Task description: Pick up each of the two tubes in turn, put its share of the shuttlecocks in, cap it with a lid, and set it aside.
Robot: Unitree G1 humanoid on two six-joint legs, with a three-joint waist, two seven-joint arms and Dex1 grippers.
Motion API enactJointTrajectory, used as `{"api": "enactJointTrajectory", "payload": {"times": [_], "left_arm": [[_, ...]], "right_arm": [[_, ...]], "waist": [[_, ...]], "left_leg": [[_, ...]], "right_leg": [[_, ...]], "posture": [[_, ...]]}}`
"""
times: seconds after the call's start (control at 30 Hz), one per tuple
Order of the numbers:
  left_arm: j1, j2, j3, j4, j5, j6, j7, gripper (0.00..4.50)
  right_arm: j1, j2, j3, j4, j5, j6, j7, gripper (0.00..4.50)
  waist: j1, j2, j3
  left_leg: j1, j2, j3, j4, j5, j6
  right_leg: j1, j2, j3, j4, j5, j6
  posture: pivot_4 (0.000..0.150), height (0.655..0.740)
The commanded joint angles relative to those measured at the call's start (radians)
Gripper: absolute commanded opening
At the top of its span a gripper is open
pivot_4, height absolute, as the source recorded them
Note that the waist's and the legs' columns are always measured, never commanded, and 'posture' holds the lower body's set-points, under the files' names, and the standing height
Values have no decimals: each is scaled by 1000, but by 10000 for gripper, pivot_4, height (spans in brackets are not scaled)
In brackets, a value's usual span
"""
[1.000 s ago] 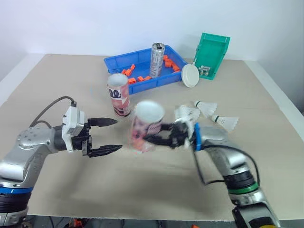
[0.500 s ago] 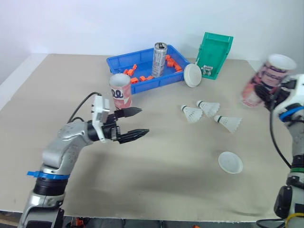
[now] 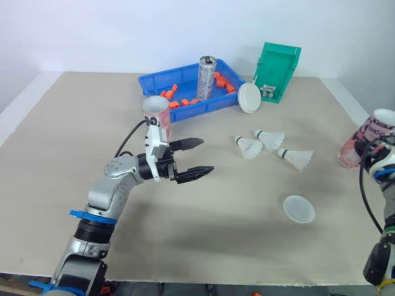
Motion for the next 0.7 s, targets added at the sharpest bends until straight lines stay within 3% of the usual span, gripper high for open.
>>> {"api": "enactJointTrajectory", "payload": {"times": [0.03, 0.07, 0.33, 0.7], "left_arm": [[-8, 1, 3, -26, 4, -18, -6, 45000], [-7, 2, 3, -29, 4, -17, -4, 45000], [20, 15, 12, -60, -9, 1, 6, 45000], [65, 54, 32, -83, -24, 30, -6, 45000]], "right_arm": [[-12, 5, -28, 43, 26, -14, 1, 41446], [-13, 5, -29, 53, 28, -14, 0, 44167], [15, -23, -26, 31, 40, 33, 58, 44167], [178, -88, -25, -184, 50, 157, 149, 44167]], "waist": [[-1, 0, 0], [-2, 0, 0], [-7, 1, 0], [-18, 1, 0]], "left_leg": [[0, 0, 0, 0, 0, 0], [0, -1, 0, 1, 0, 0], [0, -2, 1, 1, 1, 1], [0, -3, 1, 1, 1, 2]], "right_leg": [[0, 0, 0, 0, 0, 0], [0, 0, 1, 0, 0, 1], [0, 0, 4, 0, 1, 3], [1, 0, 5, 0, -3, 9]], "posture": [[1500, 7400], [1500, 7400], [1500, 7400], [1500, 7400]]}}
